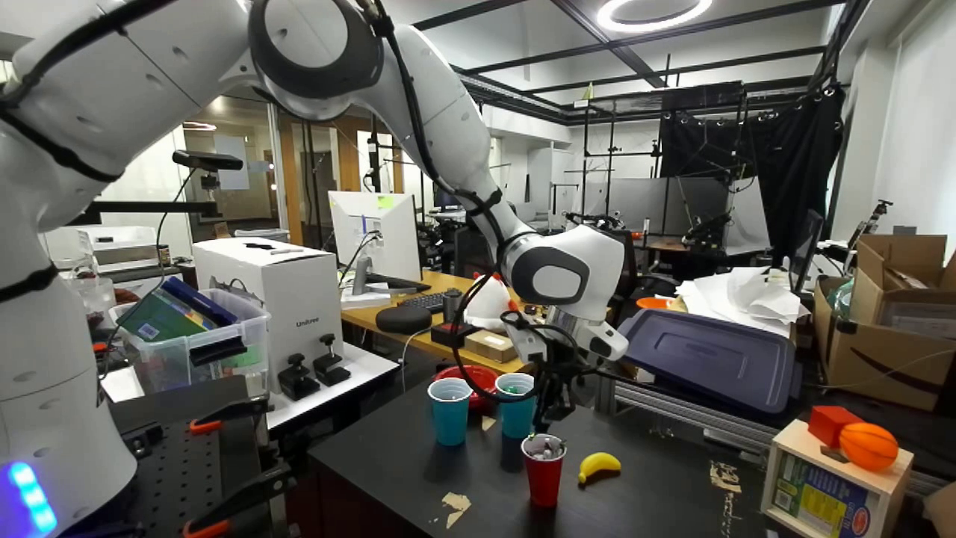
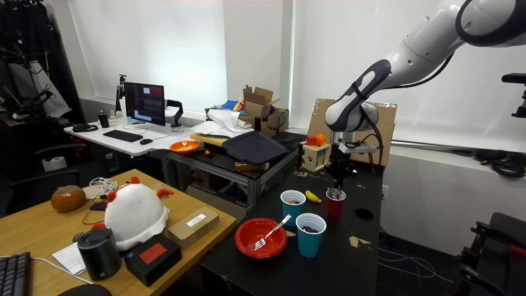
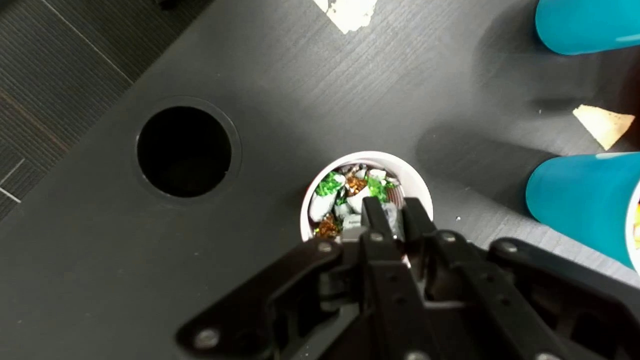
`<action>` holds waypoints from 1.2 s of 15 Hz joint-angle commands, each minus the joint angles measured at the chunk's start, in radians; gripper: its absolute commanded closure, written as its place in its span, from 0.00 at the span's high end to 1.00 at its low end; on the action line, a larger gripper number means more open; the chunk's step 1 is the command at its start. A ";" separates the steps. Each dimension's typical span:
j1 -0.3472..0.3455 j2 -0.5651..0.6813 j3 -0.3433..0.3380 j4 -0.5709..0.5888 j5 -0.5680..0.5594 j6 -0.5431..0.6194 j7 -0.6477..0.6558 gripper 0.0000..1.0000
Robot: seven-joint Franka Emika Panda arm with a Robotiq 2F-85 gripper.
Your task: Pick up the sweet on the table and put it in the red cup
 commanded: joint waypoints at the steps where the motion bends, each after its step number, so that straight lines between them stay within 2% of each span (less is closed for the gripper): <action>1: 0.020 0.034 -0.019 0.050 -0.040 0.022 0.048 0.04; 6: 0.022 0.060 -0.026 0.073 -0.064 0.025 0.071 0.04; 7: 0.022 0.064 -0.027 0.075 -0.066 0.023 0.071 0.26; 8: 0.022 0.067 -0.030 0.077 -0.071 0.020 0.068 0.40; 16: 0.002 0.059 -0.009 0.075 -0.063 0.003 0.047 0.97; 18: -0.005 0.045 0.003 0.068 -0.053 -0.003 0.036 1.00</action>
